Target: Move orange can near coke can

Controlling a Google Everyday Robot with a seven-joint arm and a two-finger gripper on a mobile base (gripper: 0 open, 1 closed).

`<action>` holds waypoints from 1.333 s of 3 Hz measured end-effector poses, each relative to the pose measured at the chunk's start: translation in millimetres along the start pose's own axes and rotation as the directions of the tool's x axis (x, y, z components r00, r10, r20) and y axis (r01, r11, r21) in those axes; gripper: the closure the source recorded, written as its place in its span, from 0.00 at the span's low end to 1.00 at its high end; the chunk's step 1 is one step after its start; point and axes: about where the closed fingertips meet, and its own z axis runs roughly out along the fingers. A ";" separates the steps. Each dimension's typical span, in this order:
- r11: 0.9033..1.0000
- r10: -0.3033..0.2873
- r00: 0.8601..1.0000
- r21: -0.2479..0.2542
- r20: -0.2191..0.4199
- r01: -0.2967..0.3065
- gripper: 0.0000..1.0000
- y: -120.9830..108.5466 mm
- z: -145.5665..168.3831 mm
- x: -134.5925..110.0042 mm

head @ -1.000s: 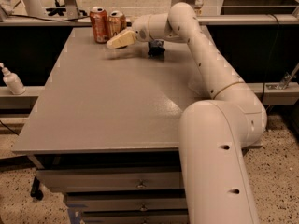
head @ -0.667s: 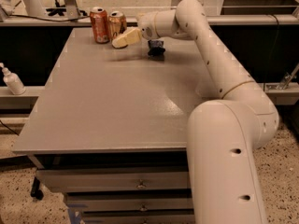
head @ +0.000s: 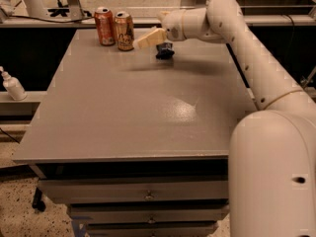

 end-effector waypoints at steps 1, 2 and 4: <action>1.000 -0.011 1.000 -0.010 0.024 0.011 0.00 8.7 -34.8 0.6; 0.999 -0.029 0.997 -0.030 0.067 0.031 0.00 11.3 -75.5 0.5; 0.993 -0.074 0.992 -0.085 0.107 0.083 0.00 3.8 -141.3 -4.0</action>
Offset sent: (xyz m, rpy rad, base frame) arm -0.0643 -0.1175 0.0350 0.0867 -0.0886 0.0764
